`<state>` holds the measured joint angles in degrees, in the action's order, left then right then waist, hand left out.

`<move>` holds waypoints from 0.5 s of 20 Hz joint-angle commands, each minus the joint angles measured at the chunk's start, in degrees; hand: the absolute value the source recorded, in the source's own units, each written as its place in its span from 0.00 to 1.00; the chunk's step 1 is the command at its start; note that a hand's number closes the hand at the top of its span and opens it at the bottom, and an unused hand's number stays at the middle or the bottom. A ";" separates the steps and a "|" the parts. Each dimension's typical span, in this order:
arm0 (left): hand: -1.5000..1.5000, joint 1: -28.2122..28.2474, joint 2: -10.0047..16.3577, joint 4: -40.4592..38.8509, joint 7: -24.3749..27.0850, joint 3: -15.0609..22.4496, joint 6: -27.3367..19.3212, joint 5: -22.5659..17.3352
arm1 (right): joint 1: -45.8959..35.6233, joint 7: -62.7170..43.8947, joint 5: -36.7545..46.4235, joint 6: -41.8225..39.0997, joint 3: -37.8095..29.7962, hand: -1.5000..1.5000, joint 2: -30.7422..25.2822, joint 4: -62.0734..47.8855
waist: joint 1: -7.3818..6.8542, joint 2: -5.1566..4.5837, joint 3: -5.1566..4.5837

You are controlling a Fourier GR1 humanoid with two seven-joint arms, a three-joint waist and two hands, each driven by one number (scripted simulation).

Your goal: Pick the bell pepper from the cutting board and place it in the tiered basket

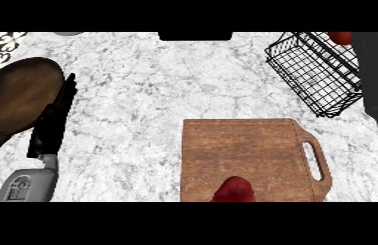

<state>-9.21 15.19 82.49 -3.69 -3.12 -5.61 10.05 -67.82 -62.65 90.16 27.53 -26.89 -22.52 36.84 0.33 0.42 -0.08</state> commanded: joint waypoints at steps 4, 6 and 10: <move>0.50 2.96 1.37 1.76 -0.68 -2.16 0.70 -1.40 | 2.07 -12.40 -0.17 -2.84 -3.59 0.00 3.40 13.94 | 1.81 1.17 0.01; 0.50 2.86 0.98 1.29 -0.63 -1.81 -0.04 -0.56 | 2.76 -13.54 0.46 -6.47 -3.23 0.00 6.74 19.14 | 2.91 1.59 -0.04; 0.50 3.14 1.83 0.50 -1.24 -3.27 0.44 -1.47 | 9.61 -11.17 0.82 -8.93 -2.67 0.00 12.47 31.10 | 5.01 2.21 -0.05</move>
<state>-6.12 16.73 83.26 -3.95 -5.58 -5.14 8.98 -61.27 -66.27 90.44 23.46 -30.32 -14.42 58.45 3.67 2.03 -0.11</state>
